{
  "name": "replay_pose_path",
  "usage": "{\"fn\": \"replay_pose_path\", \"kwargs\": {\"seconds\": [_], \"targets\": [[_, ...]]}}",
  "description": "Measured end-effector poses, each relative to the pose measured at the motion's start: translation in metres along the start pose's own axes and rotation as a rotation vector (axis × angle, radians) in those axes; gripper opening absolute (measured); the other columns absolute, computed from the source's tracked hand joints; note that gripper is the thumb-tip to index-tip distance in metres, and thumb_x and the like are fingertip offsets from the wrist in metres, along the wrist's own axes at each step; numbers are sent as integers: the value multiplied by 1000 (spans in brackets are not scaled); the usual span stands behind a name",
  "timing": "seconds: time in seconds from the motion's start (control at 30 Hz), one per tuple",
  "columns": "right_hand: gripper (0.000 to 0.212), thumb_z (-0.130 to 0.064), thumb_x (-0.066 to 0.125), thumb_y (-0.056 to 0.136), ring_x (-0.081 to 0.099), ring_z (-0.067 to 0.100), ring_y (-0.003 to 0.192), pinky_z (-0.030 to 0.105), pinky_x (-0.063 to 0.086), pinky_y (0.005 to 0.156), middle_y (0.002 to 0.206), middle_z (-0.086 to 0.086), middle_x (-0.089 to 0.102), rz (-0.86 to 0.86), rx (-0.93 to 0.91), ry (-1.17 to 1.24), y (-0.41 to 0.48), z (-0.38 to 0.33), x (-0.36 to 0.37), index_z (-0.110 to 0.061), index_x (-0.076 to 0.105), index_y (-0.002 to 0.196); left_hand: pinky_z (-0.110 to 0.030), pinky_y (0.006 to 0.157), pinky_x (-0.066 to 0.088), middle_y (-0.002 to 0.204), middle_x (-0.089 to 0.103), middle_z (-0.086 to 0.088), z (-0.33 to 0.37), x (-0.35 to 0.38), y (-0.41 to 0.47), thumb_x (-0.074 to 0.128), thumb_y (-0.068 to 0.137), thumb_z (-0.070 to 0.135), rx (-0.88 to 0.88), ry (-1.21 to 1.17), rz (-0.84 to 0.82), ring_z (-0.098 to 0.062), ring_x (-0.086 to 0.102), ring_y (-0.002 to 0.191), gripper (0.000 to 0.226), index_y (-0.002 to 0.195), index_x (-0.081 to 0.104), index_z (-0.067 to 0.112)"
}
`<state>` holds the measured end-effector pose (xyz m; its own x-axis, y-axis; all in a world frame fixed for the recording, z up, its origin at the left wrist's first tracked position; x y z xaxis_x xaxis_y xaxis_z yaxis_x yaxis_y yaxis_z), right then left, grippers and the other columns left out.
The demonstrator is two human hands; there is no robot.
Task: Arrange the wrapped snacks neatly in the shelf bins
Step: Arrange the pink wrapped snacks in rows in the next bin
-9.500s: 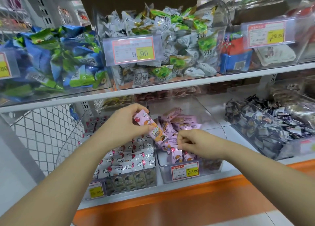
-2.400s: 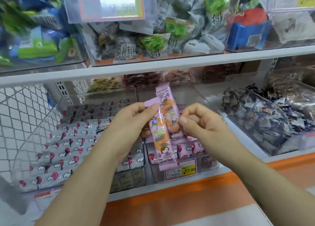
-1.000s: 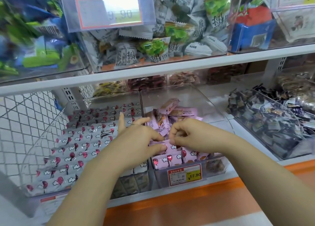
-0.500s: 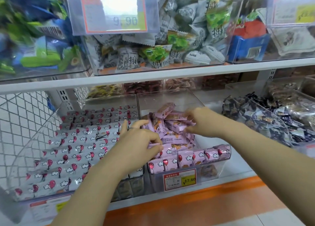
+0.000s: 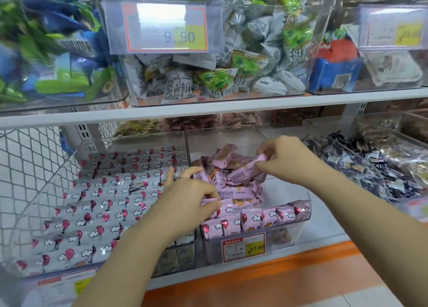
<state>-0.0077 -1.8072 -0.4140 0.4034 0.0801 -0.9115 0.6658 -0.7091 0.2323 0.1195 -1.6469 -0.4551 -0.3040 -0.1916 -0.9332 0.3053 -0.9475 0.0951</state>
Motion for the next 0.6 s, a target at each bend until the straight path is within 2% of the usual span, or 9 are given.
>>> {"fn": "replay_pose_path", "kwargs": {"seconds": [0.07, 0.17, 0.27, 0.33, 0.4, 0.47, 0.57, 0.6], "targets": [[20, -20, 66, 80, 67, 19, 79, 27, 51, 71, 90, -1, 65, 7, 55, 295, -17, 8, -11, -18, 64, 100, -44, 114, -12, 119, 58, 15, 1, -1, -1, 53, 90, 40, -6, -5, 2, -2, 11, 139, 16, 81, 65, 34], [21, 1, 63, 83, 71, 22, 73, 33, 59, 75, 101, 11, 63, -89, 119, 875, -40, 19, -7, -12, 58, 98, -44, 115, -11, 119, 58, 14, 3, -1, -2, 53, 91, 39, -14, -7, -4, -2, 11, 139, 17, 80, 64, 34], [26, 13, 63, 77, 67, 23, 78, 30, 58, 76, 98, 9, 61, -131, 115, 1167, -54, 24, 2, -8, 55, 90, -45, 116, -8, 118, 58, 14, 4, -2, -2, 52, 91, 40, -11, 1, -2, -3, 11, 140, 16, 80, 63, 35], [30, 11, 66, 71, 64, 17, 75, 25, 55, 67, 94, 5, 63, -171, 74, 1134, -56, 24, 8, -12, 53, 86, -45, 116, -6, 119, 58, 13, 4, -2, -2, 52, 91, 40, -8, 12, 5, -2, 12, 139, 16, 80, 64, 35], [31, 6, 64, 68, 59, 16, 68, 24, 44, 54, 95, 1, 66, -259, -9, 941, -55, 18, 12, -16, 50, 85, -45, 116, -6, 116, 58, 15, 3, -1, -3, 53, 91, 40, -3, 13, 7, -2, 12, 139, 17, 75, 60, 37], [31, 4, 62, 69, 52, 17, 58, 25, 37, 49, 95, -3, 67, -369, -98, 730, -52, 9, 13, -19, 48, 85, -44, 116, -7, 113, 60, 16, 2, 0, -2, 53, 91, 40, 1, 6, 13, -1, 12, 139, 22, 69, 55, 40], [25, -5, 66, 75, 40, 3, 44, 19, 32, 46, 62, -25, 56, -464, -201, 444, -45, -3, 17, -22, 49, 82, -43, 116, -8, 108, 62, 16, 0, 1, -1, 53, 90, 40, 5, -2, 24, -1, 12, 139, 25, 66, 52, 40], [22, -13, 70, 76, 38, 2, 43, 19, 30, 46, 54, -23, 52, -480, -208, 418, -42, -7, 19, -23, 51, 81, -43, 116, -8, 108, 62, 17, 0, 1, 0, 53, 90, 41, 5, -1, 24, 0, 12, 138, 23, 67, 53, 39]]}}
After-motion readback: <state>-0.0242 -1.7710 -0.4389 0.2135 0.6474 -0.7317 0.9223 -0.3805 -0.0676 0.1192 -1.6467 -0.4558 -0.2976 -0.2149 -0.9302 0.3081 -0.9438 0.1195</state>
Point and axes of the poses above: each hand's wrist, its own y-axis towards the middle knuckle, its own x-axis out of the palm, z = x × y, the point moved 3 cm from there along y, towards the middle knuckle
